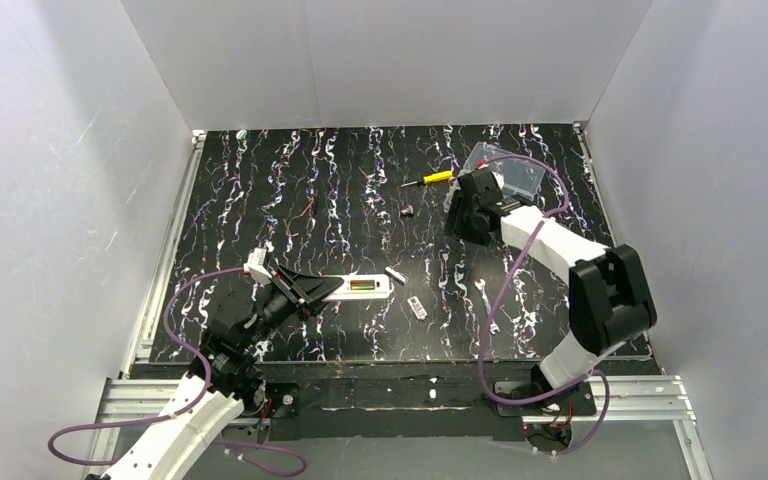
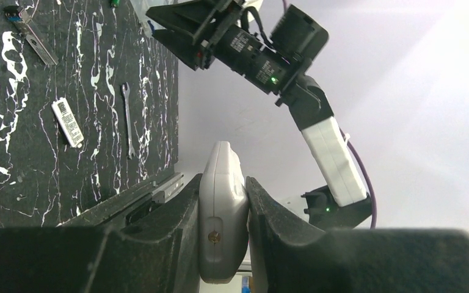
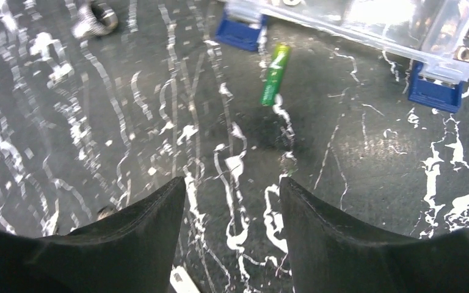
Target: Load the batteries into the remote control
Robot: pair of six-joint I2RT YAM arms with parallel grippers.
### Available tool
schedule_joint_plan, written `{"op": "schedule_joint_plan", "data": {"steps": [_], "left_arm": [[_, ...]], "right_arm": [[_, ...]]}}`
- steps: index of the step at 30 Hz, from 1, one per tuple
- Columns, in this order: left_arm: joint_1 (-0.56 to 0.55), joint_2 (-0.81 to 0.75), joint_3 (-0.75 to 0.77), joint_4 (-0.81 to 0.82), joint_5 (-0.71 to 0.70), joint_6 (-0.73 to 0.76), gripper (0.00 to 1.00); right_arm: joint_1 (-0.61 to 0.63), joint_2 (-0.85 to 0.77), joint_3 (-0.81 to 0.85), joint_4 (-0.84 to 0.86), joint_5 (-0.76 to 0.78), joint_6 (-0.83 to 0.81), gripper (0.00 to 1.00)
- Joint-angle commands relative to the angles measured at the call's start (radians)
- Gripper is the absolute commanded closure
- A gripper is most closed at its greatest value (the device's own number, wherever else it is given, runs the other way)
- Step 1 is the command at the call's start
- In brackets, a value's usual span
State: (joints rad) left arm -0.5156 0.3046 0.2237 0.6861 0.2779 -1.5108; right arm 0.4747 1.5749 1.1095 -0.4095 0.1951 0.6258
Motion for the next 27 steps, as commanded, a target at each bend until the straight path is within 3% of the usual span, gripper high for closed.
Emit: {"op": "schedule_joint_plan", "data": {"steps": [1, 27], "left_arm": [[-0.005, -0.018, 0.045, 0.06, 0.033, 0.002, 1.0], [-0.004, -0.027, 0.044, 0.062, 0.043, 0.001, 1.0]], "right_arm": [[-0.033, 0.079, 0.056, 0.036, 0.068, 0.103, 0.37], [-0.056, 0.294, 0.163, 0.031, 0.187, 0.093, 0.54]]}}
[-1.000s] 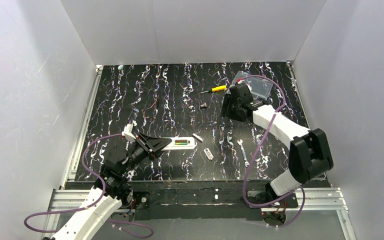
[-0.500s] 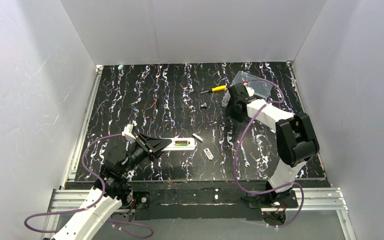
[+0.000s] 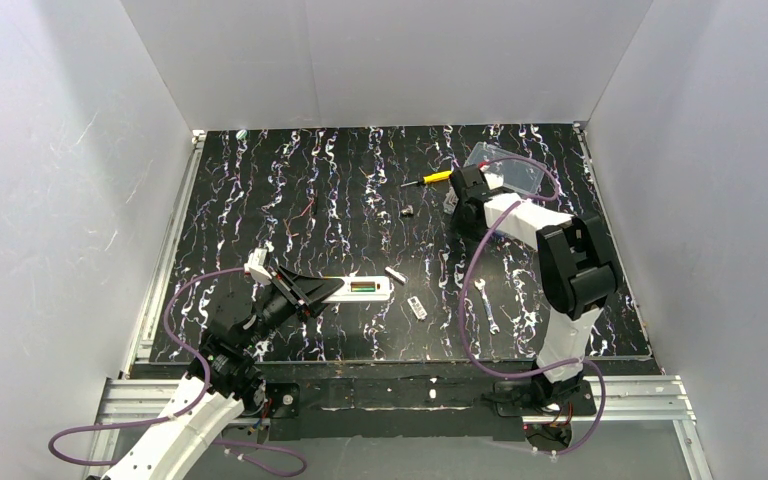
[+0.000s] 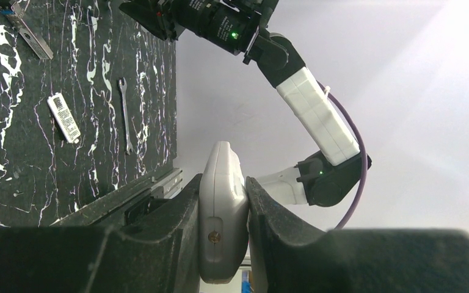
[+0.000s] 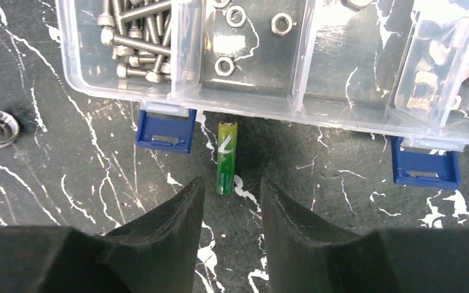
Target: Load the batteries into the remote control
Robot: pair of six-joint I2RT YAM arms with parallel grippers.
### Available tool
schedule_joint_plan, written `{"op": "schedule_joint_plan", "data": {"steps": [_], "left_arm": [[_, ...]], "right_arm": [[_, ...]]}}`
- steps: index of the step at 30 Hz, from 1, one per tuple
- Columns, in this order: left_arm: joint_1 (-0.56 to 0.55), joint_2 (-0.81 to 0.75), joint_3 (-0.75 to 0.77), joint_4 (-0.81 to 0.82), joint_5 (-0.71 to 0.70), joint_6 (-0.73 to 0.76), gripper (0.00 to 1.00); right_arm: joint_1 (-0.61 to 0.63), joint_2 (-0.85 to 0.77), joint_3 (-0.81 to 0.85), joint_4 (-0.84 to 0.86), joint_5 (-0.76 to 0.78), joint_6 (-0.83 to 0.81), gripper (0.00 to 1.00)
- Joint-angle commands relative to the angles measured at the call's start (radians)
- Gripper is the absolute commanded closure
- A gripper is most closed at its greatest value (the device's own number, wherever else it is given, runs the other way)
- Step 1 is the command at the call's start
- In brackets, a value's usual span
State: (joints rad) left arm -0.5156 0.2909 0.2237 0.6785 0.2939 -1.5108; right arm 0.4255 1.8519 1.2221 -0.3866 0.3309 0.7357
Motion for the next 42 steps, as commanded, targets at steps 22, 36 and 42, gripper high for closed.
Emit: {"op": "schedule_joint_plan", "data": {"steps": [22, 36, 42], "left_arm": [[-0.004, -0.033, 0.143, -0.054, 0.106, 0.071, 1.0], [-0.005, 0.088, 0.55, -0.582, 0.561, 0.835, 1.0], [-0.004, 0.187, 0.653, -0.589, 0.612, 0.915, 1.0]], "right_arm": [[-0.008, 0.041, -0.021, 0.041, -0.057, -0.044, 0.99], [0.088, -0.451, -0.308, 0.261, -0.413, -0.408, 0.99], [0.123, -0.603, -0.368, 0.326, -0.514, -0.464, 0.99]]}}
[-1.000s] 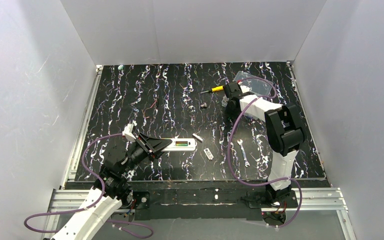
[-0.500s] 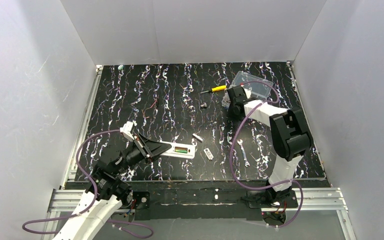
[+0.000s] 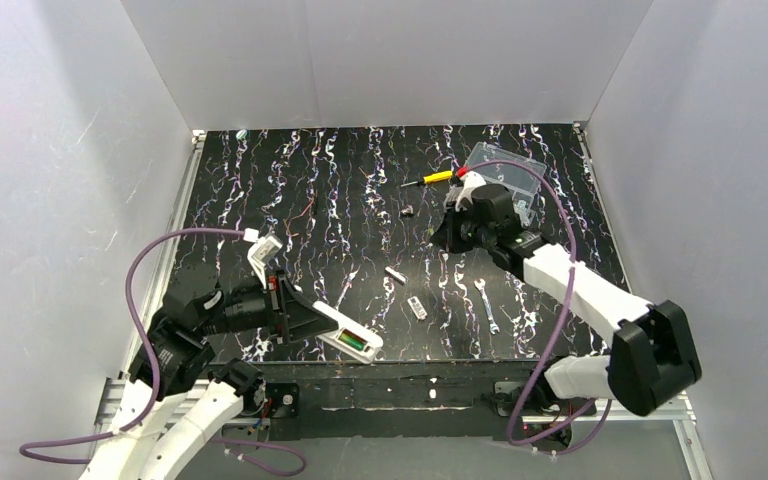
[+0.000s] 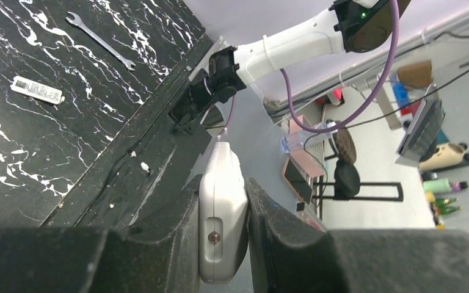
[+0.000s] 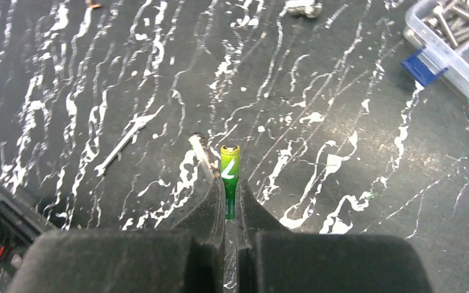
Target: Load the batteries into the remote control
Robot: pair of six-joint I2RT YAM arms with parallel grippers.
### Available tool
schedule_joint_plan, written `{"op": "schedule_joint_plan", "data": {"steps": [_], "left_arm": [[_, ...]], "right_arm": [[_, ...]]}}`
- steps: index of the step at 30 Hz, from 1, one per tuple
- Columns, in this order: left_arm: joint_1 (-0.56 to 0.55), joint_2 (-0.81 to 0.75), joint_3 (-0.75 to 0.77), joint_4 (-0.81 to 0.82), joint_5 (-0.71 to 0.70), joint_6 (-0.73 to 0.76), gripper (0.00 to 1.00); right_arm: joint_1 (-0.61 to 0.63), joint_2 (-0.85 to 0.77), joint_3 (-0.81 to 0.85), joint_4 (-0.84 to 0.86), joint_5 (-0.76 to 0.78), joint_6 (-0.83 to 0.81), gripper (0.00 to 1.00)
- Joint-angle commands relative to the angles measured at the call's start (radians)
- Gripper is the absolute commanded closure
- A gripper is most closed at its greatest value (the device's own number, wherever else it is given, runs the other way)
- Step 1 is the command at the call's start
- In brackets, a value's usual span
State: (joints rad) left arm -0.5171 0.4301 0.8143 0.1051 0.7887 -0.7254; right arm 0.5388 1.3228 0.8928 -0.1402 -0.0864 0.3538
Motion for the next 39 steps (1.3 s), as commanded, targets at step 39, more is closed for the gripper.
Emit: {"op": "schedule_joint_plan", "data": {"steps": [39], "left_arm": [[-0.003, 0.184, 0.157, 0.035, 0.163, 0.17, 1.0]], "right_arm": [[0.113, 0.039, -0.025, -0.242, 0.204, 0.074, 0.99]]}}
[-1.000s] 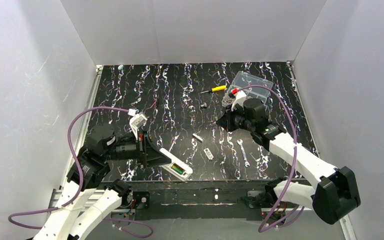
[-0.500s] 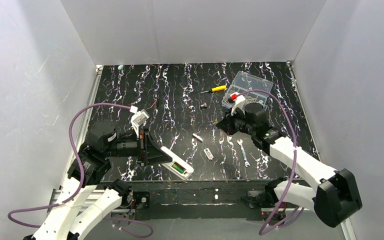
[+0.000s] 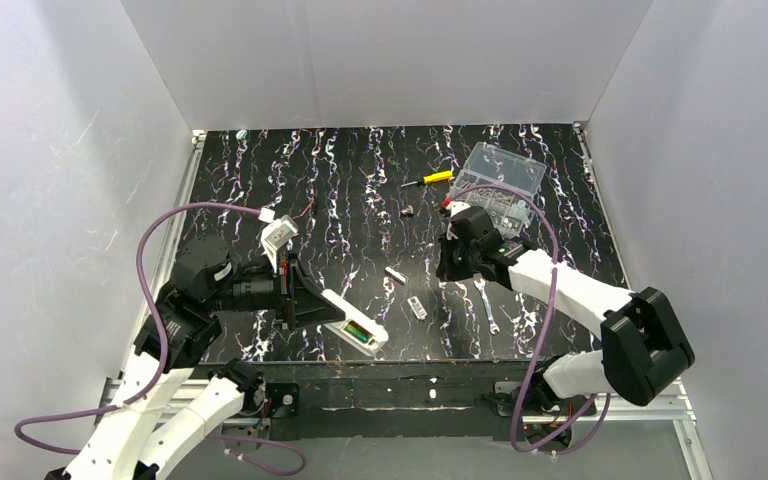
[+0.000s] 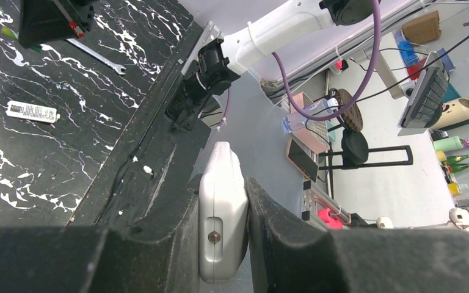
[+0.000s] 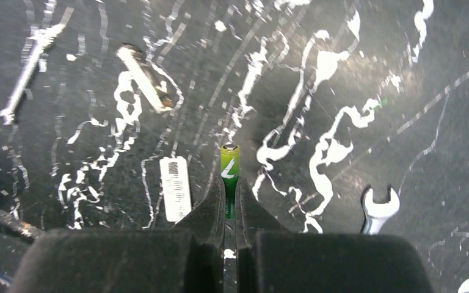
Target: Load the batteries into the remote control
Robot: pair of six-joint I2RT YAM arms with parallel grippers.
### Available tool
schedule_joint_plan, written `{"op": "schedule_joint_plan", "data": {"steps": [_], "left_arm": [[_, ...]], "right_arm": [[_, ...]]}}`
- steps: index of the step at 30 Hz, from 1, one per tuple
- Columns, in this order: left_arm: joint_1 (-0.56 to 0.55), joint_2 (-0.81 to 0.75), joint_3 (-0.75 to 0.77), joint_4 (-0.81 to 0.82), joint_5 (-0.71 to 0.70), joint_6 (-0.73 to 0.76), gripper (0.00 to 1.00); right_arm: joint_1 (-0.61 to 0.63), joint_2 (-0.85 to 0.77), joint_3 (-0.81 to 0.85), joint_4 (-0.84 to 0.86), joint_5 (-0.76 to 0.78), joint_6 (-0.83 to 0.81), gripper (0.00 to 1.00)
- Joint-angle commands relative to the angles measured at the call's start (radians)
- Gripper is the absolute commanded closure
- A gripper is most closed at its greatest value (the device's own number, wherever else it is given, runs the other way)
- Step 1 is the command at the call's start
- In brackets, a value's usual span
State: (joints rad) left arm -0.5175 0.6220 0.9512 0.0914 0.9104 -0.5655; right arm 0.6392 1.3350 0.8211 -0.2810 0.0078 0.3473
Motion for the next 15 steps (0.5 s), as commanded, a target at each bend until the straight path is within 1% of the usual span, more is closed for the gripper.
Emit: {"op": "schedule_joint_plan", "data": {"steps": [1, 9, 11, 15], "left_arm": [[-0.003, -0.012, 0.014, 0.059, 0.039, 0.004, 1.0], [-0.003, -0.013, 0.019, 0.072, 0.058, 0.008, 1.0], [-0.003, -0.016, 0.015, 0.07, 0.055, 0.01, 1.0], [-0.003, -0.023, 0.003, 0.07, 0.043, 0.012, 1.0]], "right_arm": [[0.016, 0.038, 0.049, -0.121, 0.126, 0.094, 0.99], [0.03, 0.09, 0.041, -0.181, 0.155, 0.175, 0.99], [0.03, 0.102, 0.043, -0.189, 0.155, 0.185, 0.96], [0.031, 0.109, 0.045, -0.195, 0.152, 0.202, 0.86]]}}
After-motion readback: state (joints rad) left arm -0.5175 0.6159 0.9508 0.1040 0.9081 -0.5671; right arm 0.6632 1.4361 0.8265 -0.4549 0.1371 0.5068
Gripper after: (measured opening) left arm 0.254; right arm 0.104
